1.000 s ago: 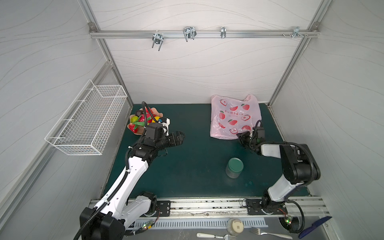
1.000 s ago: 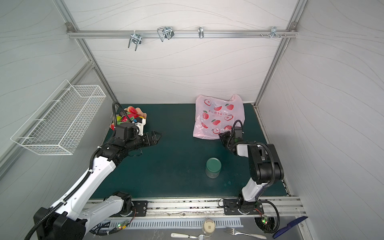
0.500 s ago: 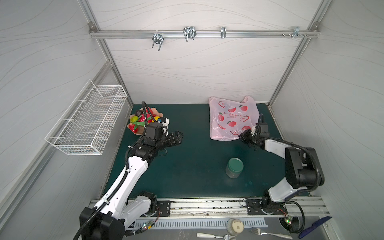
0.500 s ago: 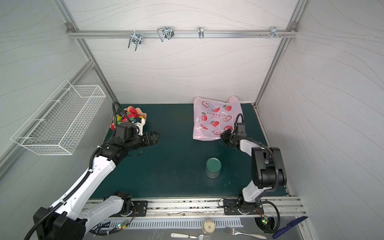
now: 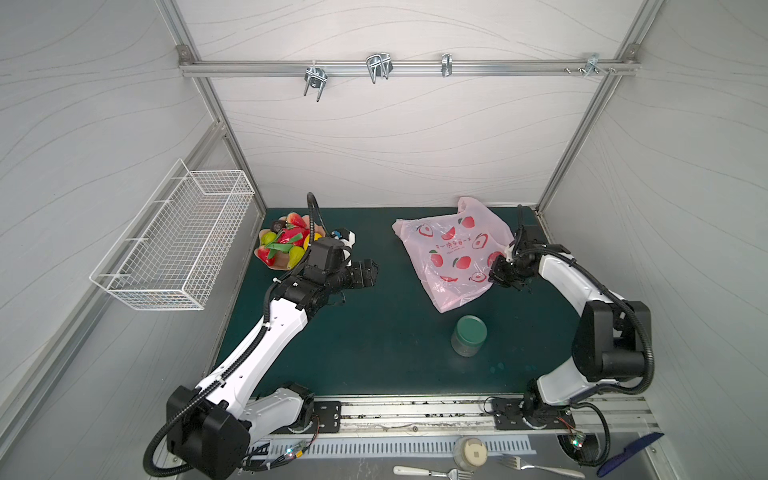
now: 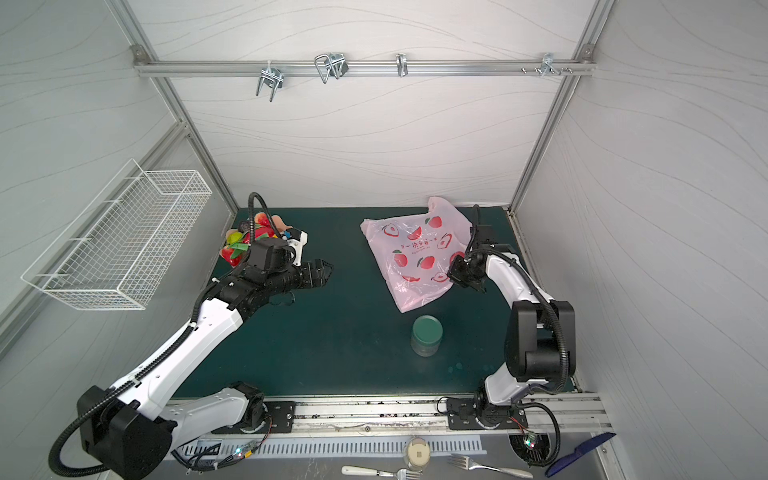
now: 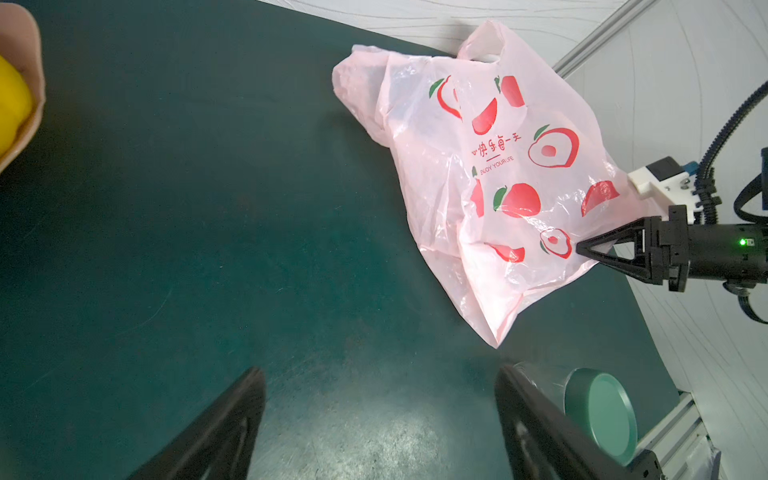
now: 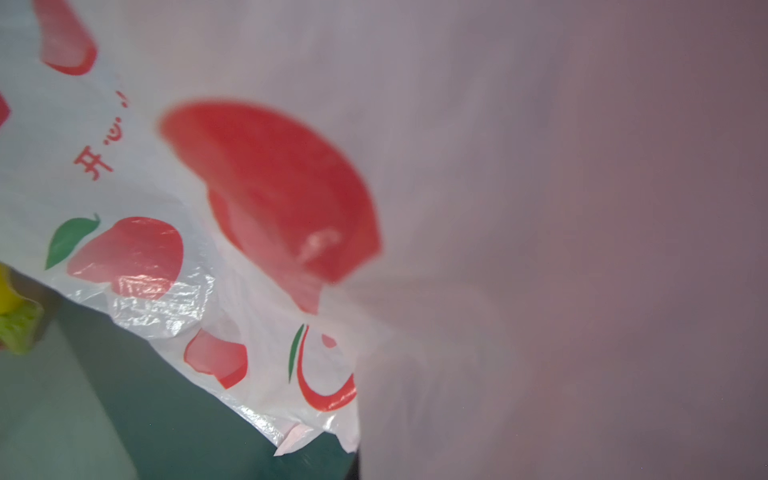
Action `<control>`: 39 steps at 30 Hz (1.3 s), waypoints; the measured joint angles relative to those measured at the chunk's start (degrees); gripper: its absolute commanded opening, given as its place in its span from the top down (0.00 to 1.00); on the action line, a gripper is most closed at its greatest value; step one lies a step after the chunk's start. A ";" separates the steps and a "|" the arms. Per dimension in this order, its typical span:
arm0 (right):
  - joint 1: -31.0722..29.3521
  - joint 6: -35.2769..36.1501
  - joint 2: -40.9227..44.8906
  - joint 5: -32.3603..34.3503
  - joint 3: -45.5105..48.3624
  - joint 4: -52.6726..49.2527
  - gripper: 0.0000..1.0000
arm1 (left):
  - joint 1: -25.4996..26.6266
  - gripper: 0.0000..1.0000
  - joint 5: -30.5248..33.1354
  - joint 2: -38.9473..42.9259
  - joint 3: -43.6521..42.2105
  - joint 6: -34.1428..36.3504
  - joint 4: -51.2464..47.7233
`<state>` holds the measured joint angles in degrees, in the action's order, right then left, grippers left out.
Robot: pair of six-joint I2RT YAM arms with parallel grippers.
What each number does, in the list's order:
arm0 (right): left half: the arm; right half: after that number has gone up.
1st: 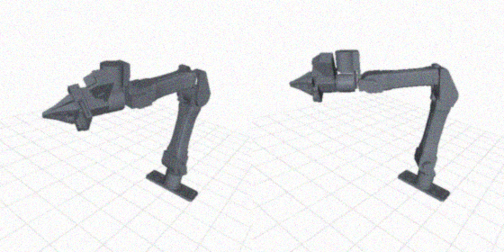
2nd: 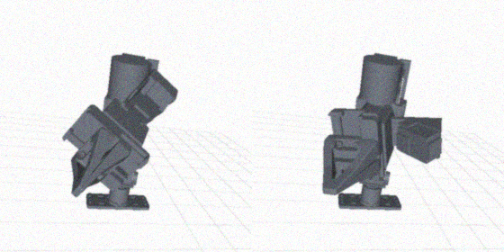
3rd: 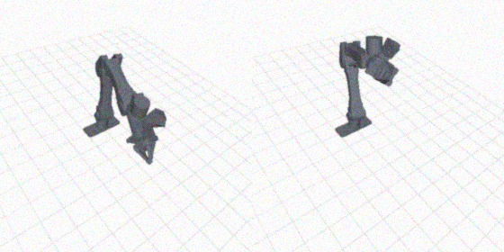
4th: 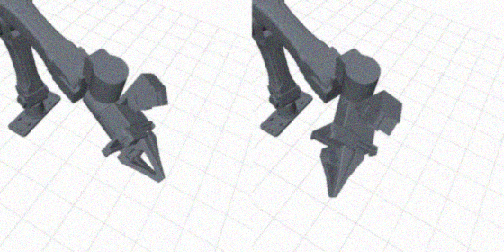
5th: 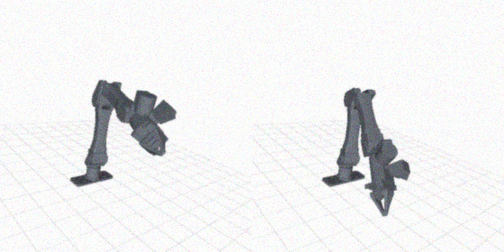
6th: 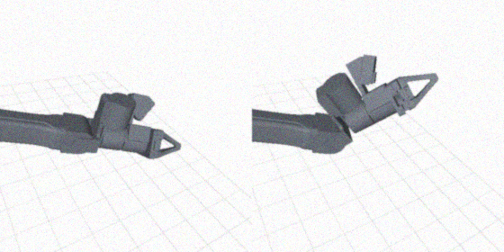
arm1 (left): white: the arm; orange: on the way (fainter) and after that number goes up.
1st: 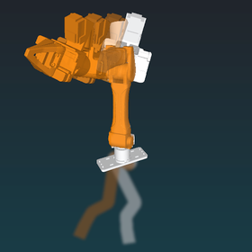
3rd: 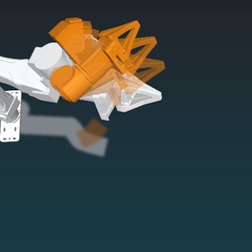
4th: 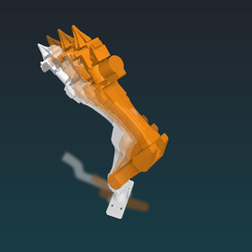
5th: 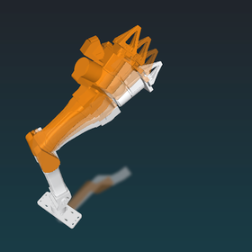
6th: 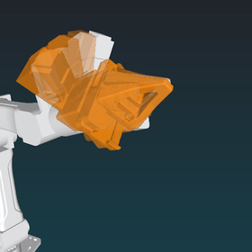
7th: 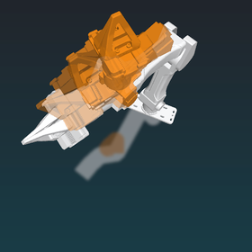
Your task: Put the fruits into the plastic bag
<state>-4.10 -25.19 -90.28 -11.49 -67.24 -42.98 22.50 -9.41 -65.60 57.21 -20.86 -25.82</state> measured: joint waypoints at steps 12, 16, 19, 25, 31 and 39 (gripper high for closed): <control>1.09 12.98 -9.11 21.75 -12.94 -13.18 0.94 | 1.88 0.11 1.27 -1.86 1.29 2.45 0.59; 2.40 16.35 -11.93 28.83 -15.28 -13.31 0.94 | 1.88 0.11 1.86 -1.84 1.55 3.43 0.04; 2.75 19.17 -13.79 34.12 -16.98 -12.74 0.91 | 1.88 0.11 2.01 -1.68 1.92 4.15 -0.50; 2.84 24.33 -17.94 42.53 -20.33 -7.63 0.41 | 1.88 0.11 2.08 -0.94 1.92 4.68 -1.88; 1.95 23.02 -20.06 44.85 -28.33 -6.14 0.20 | 1.90 0.10 2.38 0.33 1.92 5.11 -4.57; -5.29 16.65 -13.70 33.81 -32.70 -6.12 0.01 | 1.90 0.10 2.45 1.25 1.92 5.16 -4.81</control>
<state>-9.39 -8.54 -103.98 22.33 -99.94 -49.10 24.40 -6.96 -64.36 59.13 -15.70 -30.63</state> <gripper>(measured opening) 0.986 0.903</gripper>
